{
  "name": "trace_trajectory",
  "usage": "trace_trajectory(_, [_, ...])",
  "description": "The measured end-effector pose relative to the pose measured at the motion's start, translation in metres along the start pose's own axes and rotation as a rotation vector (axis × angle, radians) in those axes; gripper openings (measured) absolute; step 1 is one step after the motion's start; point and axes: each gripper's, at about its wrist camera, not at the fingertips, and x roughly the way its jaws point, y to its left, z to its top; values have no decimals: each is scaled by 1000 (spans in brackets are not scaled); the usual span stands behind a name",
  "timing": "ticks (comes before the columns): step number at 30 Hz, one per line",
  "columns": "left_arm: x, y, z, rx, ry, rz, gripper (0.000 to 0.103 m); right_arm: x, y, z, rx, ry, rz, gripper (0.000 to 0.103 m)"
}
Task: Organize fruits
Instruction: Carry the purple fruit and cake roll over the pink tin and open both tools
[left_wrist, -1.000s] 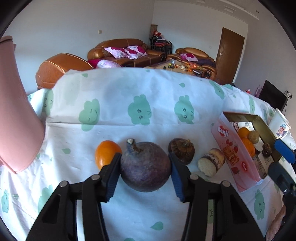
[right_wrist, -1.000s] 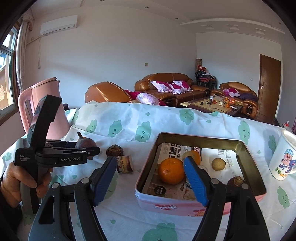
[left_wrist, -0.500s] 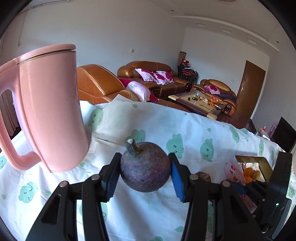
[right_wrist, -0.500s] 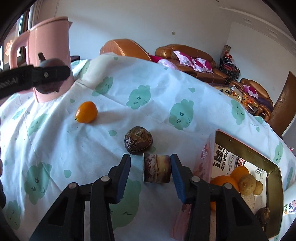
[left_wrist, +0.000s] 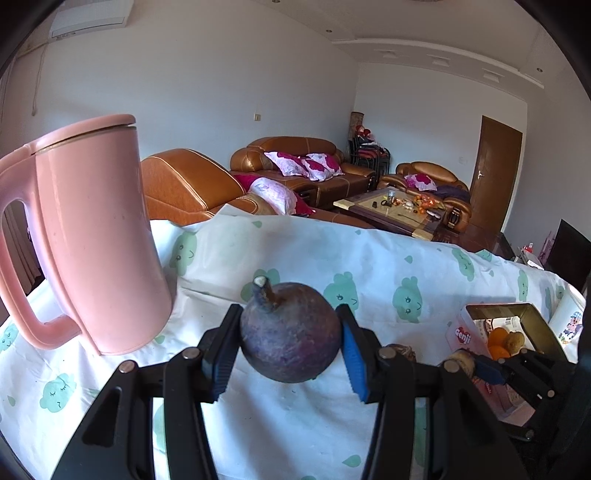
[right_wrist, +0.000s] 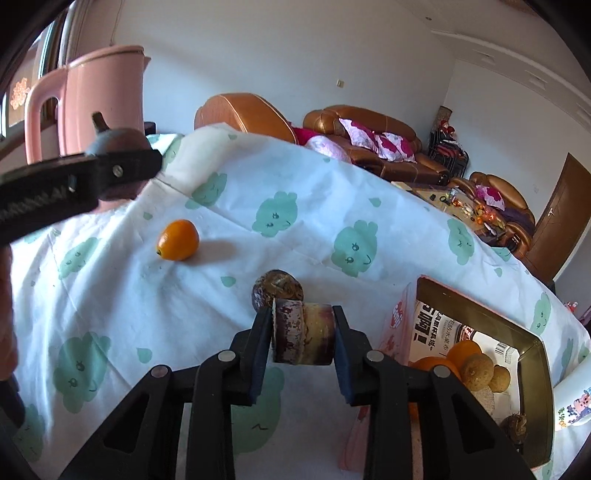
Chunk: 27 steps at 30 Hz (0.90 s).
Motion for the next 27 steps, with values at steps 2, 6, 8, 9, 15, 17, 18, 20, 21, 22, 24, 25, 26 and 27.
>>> trace_trajectory(2, [-1,-2,-1,6,-16,-1,52,-15,0,3,16,-52,23,33])
trace_trajectory(6, [-1,-6,-3,15,-39,-8,52,-45,-13,9,79,-134,85,33])
trace_trajectory(8, [0,-9,-6,19,-40,-18,52,-61,-27,8,110,-167,86,33])
trace_trajectory(9, [1,-11,-7,21,-41,-25,52,-69,-36,6,127,-184,79,33])
trace_trajectory(15, [1,-30,-15,42,-29,-70,52,-98,-98,-17,197,-250,-42,33])
trace_trajectory(17, [0,-40,-18,49,-22,-81,52,-99,-123,-24,246,-243,-72,33])
trace_trajectory(18, [-2,-45,-19,53,-21,-87,52,-99,-135,-27,277,-241,-81,33])
trace_trajectory(20, [-4,-58,-21,63,-18,-105,52,-101,-158,-34,338,-232,-89,33])
trace_trajectory(21, [-5,-66,-21,72,-17,-117,52,-101,-167,-37,363,-230,-93,33])
trace_trajectory(22, [-7,-74,-22,82,-20,-126,52,-102,-175,-40,378,-229,-102,33])
trace_trajectory(24, [-9,-93,-22,103,-27,-147,52,-102,-185,-44,384,-224,-129,33])
trace_trajectory(25, [-10,-103,-22,115,-26,-163,52,-104,-188,-48,386,-222,-137,33])
trace_trajectory(26, [-11,-114,-22,128,-25,-178,52,-103,-192,-49,390,-217,-143,33])
trace_trajectory(27, [-11,-126,-23,142,-23,-190,52,-103,-196,-51,394,-213,-151,33])
